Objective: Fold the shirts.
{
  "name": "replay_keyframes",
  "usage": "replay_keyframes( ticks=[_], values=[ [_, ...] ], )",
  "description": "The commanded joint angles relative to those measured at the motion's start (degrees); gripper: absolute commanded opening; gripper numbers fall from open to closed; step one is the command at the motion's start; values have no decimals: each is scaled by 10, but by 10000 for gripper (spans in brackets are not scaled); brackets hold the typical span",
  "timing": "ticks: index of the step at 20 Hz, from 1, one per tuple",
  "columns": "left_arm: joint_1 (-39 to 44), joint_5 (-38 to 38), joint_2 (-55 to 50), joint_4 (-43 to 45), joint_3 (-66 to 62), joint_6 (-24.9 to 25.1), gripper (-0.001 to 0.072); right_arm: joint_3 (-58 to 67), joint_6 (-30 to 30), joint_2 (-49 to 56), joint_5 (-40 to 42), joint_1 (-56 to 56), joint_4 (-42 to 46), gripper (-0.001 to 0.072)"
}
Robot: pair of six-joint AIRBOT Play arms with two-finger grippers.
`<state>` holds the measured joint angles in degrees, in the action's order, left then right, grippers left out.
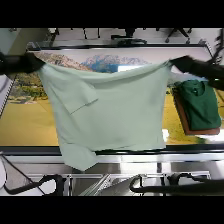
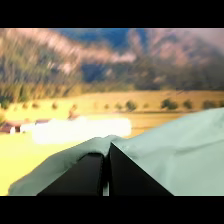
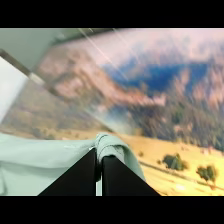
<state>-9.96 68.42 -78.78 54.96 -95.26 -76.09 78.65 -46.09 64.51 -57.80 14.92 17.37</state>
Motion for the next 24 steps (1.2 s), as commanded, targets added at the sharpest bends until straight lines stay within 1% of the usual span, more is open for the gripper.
replay_keyframes(
  ticks=[1, 3, 6, 8, 10, 12, 14, 20, 24],
  values=[
    [12, -63, -134, 55, 34, -9, 12, -18, 41, 143, 75, -31, -30, 20],
    [7, -73, -209, 55, 2, -16, 12, -3, 59, 214, 76, -29, -80, 20],
    [-3, -40, -285, 55, -70, -24, 12, 16, 59, 266, 74, -29, -83, 20],
    [-14, 7, -307, 55, -104, -26, 12, 16, 58, 268, 67, -29, -58, 20],
    [-26, 57, -313, 56, -116, -26, 12, 16, 49, 261, 54, -26, -6, 20],
    [-32, 75, -313, 74, -106, -31, 12, 16, 31, 254, 54, -26, 50, 20],
    [-31, 73, -313, 92, -85, -37, 12, 16, 26, 254, 55, -26, 72, 20],
    [-10, 43, -313, 100, -19, -35, 13, 16, 26, 255, 52, -32, 76, 20],
    [-7, 46, -313, 99, -2, -35, 13, 16, 26, 255, 48, -35, 75, 20]
  ],
)
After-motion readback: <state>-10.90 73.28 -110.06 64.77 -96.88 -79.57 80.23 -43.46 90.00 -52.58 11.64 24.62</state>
